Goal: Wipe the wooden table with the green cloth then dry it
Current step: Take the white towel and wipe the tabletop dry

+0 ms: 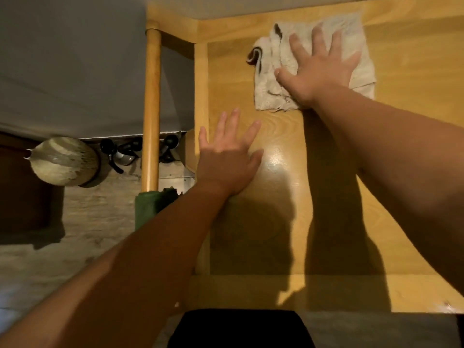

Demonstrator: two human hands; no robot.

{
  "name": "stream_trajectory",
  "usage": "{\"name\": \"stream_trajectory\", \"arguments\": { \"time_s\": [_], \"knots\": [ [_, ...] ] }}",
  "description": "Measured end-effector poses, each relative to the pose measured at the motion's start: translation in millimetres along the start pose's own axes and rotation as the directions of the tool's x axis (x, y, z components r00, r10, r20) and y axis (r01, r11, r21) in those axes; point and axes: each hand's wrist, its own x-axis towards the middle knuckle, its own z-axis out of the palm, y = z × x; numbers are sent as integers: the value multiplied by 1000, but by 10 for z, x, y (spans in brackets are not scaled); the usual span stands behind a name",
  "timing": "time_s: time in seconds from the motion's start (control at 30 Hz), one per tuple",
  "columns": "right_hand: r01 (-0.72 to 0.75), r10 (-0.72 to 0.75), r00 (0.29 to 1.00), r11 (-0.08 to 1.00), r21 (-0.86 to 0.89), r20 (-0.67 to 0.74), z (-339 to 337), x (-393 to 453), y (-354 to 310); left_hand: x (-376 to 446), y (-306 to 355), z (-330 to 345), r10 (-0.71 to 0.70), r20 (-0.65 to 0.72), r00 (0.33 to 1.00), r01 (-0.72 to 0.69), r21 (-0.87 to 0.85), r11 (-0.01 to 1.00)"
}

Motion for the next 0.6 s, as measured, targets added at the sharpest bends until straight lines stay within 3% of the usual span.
{"name": "stream_trajectory", "arguments": {
  "time_s": [0.13, 0.37, 0.6],
  "knots": [
    [12, -12, 999, 1000, 13, 37, 105, -689, 116, 31, 19, 4, -36, 66, 997, 36, -10, 999],
    [35, -39, 998, 997, 63, 58, 420, -2454, 322, 12, -2, -72, -31, 64, 997, 32, -8, 999],
    [-98, 94, 992, 994, 44, 80, 630, -3598, 575, 84, 315, -140, -155, 56, 986, 155, 2, 988]
  ]
}}
